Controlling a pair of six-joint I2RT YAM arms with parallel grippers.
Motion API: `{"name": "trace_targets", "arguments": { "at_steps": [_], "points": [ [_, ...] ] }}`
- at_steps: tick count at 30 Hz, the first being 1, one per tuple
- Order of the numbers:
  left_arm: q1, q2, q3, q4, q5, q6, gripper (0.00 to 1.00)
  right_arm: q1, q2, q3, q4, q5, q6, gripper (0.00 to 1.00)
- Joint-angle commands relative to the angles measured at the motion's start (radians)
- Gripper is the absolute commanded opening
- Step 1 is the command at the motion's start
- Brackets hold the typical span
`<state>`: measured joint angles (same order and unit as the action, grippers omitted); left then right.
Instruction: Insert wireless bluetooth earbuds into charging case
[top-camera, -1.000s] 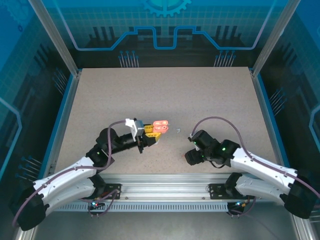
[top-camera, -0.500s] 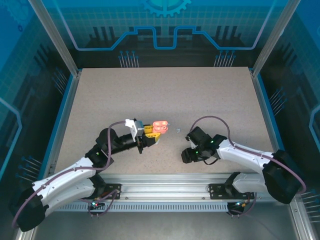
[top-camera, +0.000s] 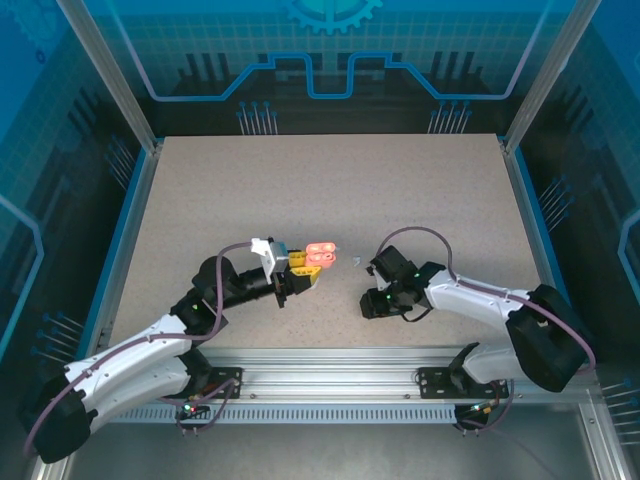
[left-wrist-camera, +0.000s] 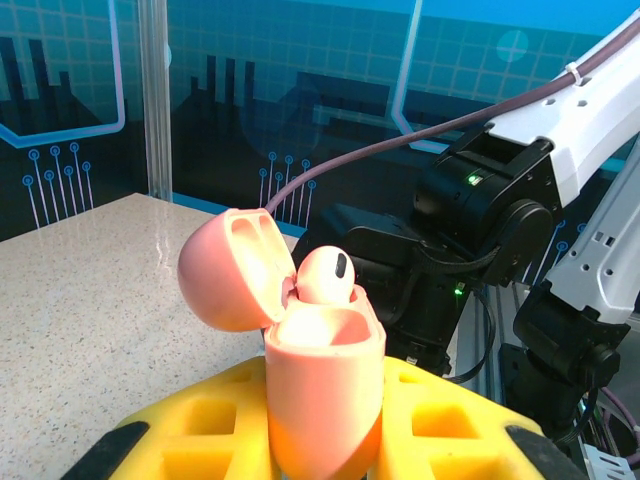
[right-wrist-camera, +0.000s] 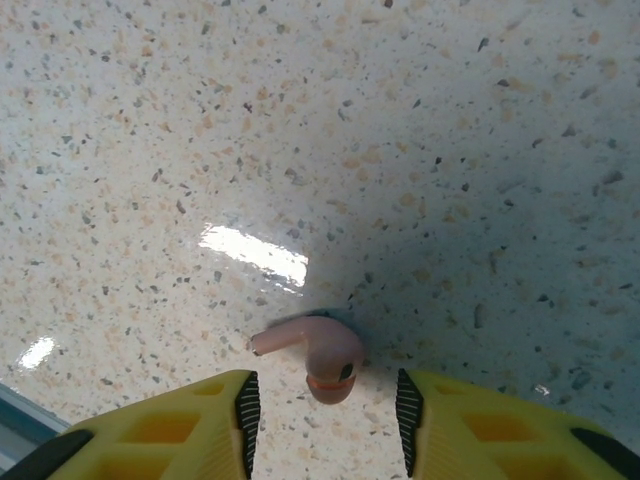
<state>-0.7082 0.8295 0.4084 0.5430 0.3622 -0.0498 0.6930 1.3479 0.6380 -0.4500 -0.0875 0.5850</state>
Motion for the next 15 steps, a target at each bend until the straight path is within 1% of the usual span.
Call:
{"name": "trace_targets", "arguments": {
  "at_steps": [1,8,15],
  "points": [
    [-0.008,-0.008,-0.003,0.006,-0.002,0.018,0.04,-0.013,0.021,0.029,0.016,-0.009,-0.008,0.42],
    [-0.008,-0.007,-0.006,0.003,-0.002,0.018,0.04,-0.012,0.048,0.036,0.03,-0.015,-0.017,0.38],
    [-0.007,-0.01,-0.007,0.002,-0.003,0.021,0.04,-0.012,0.067,0.034,0.033,-0.014,-0.02,0.36]
  ]
}}
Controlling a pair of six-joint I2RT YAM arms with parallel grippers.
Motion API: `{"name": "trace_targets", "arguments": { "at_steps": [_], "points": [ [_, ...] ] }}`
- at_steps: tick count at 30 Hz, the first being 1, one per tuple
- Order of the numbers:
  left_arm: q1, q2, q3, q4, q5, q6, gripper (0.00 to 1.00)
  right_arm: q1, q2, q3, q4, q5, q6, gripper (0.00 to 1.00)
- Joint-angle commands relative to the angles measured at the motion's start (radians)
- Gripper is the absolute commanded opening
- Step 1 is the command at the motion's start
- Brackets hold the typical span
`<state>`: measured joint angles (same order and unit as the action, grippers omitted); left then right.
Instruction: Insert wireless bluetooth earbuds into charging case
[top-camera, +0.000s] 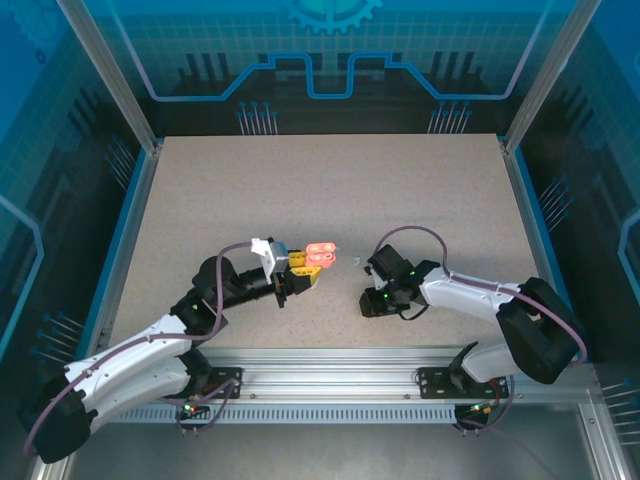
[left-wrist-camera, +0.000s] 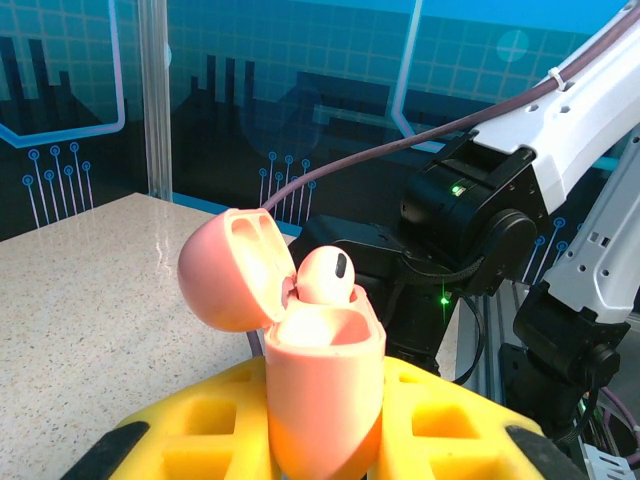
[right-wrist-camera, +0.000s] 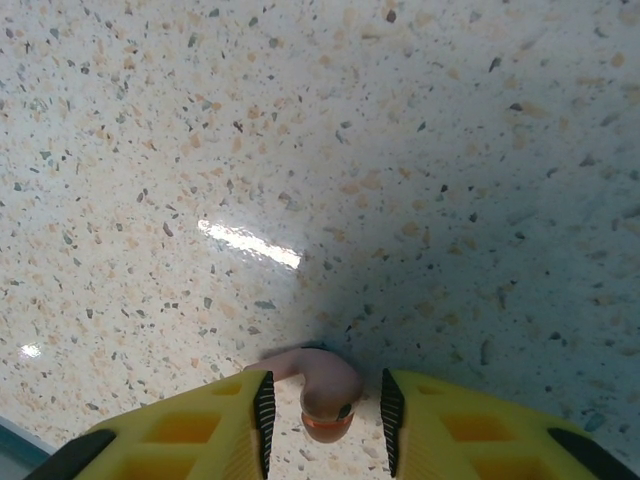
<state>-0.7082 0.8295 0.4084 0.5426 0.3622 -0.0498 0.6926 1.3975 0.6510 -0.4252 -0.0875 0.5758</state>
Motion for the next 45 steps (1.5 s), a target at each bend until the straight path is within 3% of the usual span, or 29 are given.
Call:
{"name": "trace_targets", "arguments": {
  "at_steps": [1,26,34,45],
  "points": [
    [-0.008,-0.01,-0.008,0.002,-0.003,0.021,0.04,-0.012,0.022,0.02,0.009,-0.017,-0.011,0.35],
    [-0.009,-0.016,-0.008,-0.016,-0.011,0.03,0.04,-0.005,0.075,0.013,0.048,-0.048,-0.007,0.23],
    [-0.009,-0.009,-0.009,-0.009,-0.01,0.017,0.04,-0.005,-0.073,0.016,-0.021,0.042,-0.069,0.22],
    [-0.009,0.076,0.004,0.046,0.003,-0.056,0.04,0.009,-0.469,0.04,-0.047,0.18,-0.301,0.21]
  ]
}}
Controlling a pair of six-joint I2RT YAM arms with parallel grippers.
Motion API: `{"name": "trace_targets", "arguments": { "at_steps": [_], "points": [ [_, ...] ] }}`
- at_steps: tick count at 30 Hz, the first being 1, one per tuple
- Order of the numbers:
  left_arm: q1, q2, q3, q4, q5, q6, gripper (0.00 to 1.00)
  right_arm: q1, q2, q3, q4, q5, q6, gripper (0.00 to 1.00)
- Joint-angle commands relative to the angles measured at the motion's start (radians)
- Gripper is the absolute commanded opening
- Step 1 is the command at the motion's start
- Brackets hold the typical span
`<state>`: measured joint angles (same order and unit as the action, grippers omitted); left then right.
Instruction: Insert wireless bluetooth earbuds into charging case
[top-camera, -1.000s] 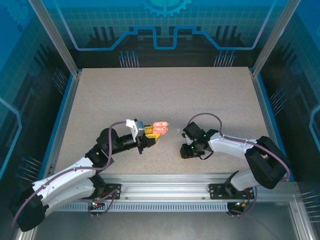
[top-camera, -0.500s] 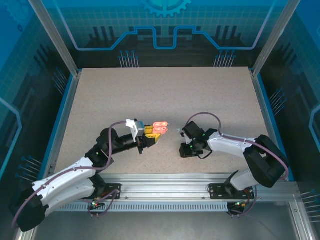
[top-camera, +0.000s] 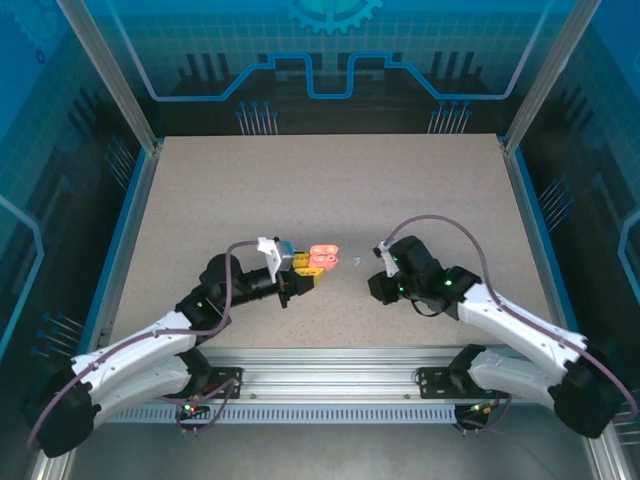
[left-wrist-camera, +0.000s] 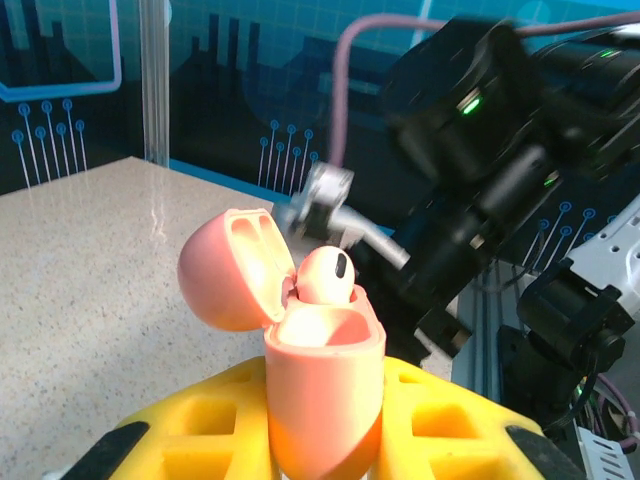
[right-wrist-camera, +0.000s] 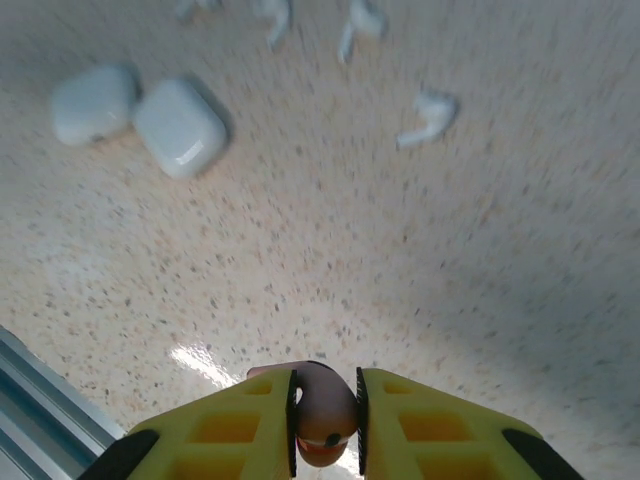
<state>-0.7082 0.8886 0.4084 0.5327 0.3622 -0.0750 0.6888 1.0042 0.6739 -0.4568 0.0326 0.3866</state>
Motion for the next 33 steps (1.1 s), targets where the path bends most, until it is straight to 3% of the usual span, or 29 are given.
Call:
{"name": "trace_targets", "arguments": {
  "at_steps": [1,11,20,33],
  "points": [
    [-0.009,0.026,0.006,0.061,0.003,-0.035,0.04,0.015,-0.105,0.024,-0.01,0.069,-0.141,0.21],
    [-0.009,0.126,0.023,0.122,0.009,-0.079,0.03,0.132,-0.284,0.096,0.131,0.228,-0.414,0.21],
    [-0.009,0.168,0.039,0.159,0.036,-0.1,0.04,0.298,-0.173,0.2,0.176,0.321,-0.62,0.21],
    [-0.009,0.17,0.045,0.165,0.053,-0.1,0.03,0.36,-0.027,0.288,0.225,0.317,-0.706,0.21]
  ]
}}
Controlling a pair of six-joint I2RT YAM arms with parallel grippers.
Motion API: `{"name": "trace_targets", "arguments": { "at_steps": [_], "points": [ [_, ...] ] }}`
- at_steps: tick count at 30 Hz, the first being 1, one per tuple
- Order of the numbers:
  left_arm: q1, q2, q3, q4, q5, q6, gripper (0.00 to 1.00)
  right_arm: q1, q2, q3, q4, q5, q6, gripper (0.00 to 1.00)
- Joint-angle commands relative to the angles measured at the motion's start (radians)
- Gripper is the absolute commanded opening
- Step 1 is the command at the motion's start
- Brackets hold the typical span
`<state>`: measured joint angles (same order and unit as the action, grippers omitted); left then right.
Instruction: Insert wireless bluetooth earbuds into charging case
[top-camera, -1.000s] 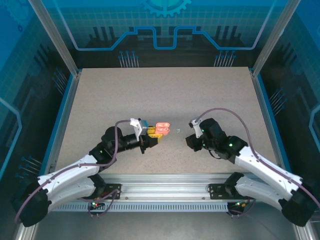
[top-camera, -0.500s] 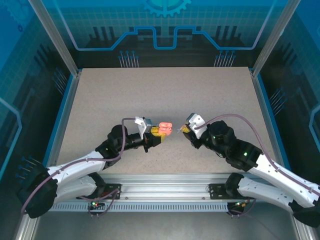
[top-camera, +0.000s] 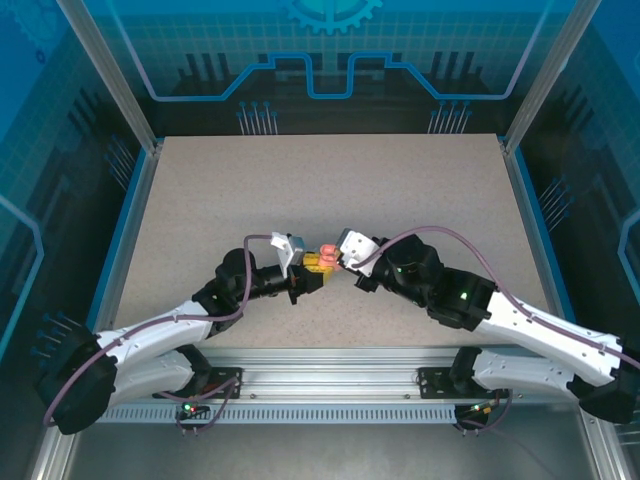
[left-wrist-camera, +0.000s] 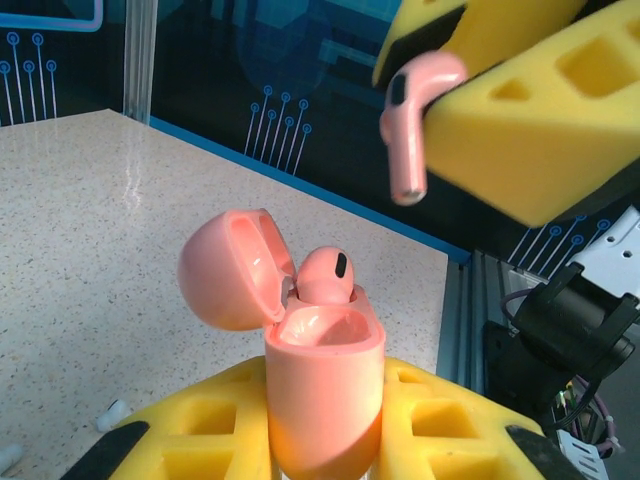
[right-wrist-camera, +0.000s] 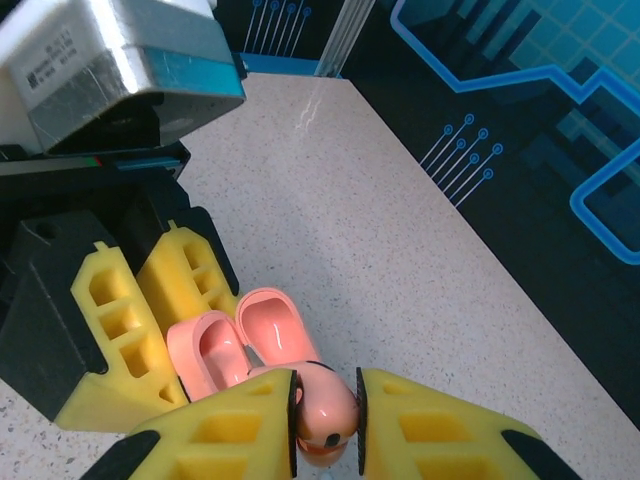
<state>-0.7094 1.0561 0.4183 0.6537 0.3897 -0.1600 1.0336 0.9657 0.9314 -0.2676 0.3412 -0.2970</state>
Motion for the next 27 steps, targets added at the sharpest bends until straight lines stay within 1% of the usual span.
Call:
{"name": "trace_targets", "arguments": {
  "at_steps": [1,10,18,23,27],
  "points": [
    [-0.008,0.002,0.035,0.044,0.026,-0.014,0.03,0.018,0.017,0.031,0.037,0.004,-0.021,0.21],
    [-0.007,0.002,0.034,0.042,0.025,-0.005,0.04,0.044,0.069,0.049,0.015,-0.008,-0.014,0.21],
    [-0.008,0.0,0.033,0.043,0.029,-0.003,0.03,0.049,0.091,0.062,0.004,0.0,-0.014,0.21],
    [-0.008,-0.005,0.034,0.042,0.029,-0.001,0.04,0.051,0.108,0.071,-0.014,0.032,-0.019,0.21],
    [-0.008,-0.008,0.032,0.04,0.027,0.002,0.03,0.055,0.118,0.075,-0.028,0.026,-0.019,0.21]
  ]
}}
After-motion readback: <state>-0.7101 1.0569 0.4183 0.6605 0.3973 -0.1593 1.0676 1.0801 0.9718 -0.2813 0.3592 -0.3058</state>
